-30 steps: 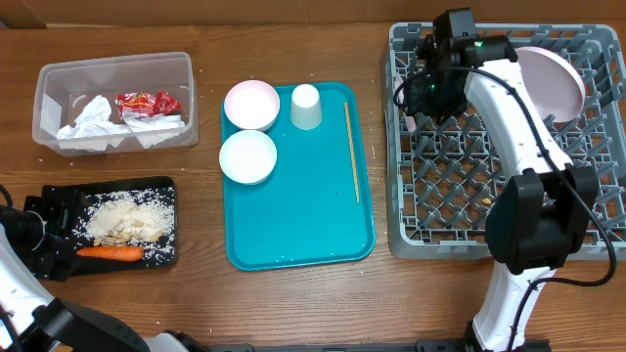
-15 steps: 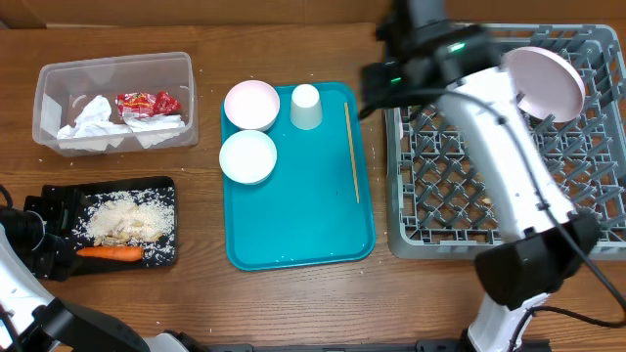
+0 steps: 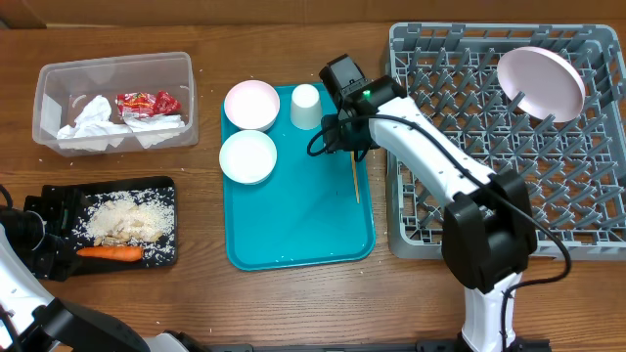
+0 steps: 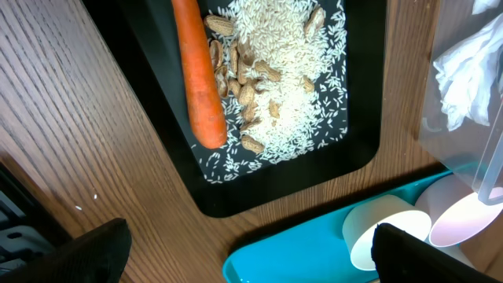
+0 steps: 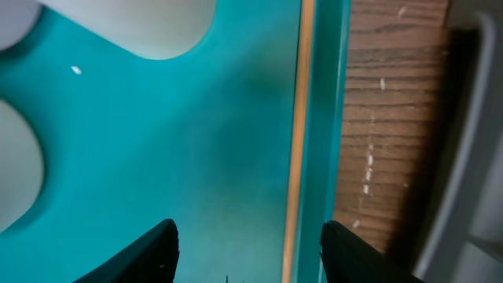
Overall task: Sort waste into correct bins and load items into the dishwasher rack
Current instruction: 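Move the right gripper to the wooden chopsticks and grasp them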
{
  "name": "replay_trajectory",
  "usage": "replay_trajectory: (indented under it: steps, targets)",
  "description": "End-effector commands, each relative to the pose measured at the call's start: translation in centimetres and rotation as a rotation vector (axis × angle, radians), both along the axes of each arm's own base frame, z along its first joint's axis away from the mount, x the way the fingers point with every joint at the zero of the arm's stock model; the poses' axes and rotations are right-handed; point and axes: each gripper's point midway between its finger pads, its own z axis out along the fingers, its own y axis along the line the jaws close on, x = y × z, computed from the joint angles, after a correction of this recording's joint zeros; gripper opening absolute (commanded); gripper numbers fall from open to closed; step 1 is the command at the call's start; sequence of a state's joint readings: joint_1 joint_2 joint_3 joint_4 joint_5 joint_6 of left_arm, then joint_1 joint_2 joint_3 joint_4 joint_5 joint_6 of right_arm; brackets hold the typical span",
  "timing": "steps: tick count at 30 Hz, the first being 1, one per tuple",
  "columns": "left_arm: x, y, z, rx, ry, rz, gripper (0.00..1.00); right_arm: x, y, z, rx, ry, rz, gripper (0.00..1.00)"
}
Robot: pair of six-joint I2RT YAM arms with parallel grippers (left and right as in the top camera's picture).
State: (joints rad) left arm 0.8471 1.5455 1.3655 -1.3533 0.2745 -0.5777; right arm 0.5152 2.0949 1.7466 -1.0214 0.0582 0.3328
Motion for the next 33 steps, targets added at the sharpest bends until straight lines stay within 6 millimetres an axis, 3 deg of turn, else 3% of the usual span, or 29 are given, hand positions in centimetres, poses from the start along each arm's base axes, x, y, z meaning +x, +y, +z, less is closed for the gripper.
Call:
replay_trajectory:
  steps: [1, 33]
  targets:
    - [0.0, 0.0, -0.2, -0.010, 0.003, 0.016, 1.00, 0.0, 0.0, -0.9, 0.001, 0.008, -0.019, 0.61]
    - [0.0, 0.0, -0.2, -0.010, 0.003, 0.015, 1.00, -1.5, -0.5, -6.9, 0.025, 0.019, -0.057, 0.61]
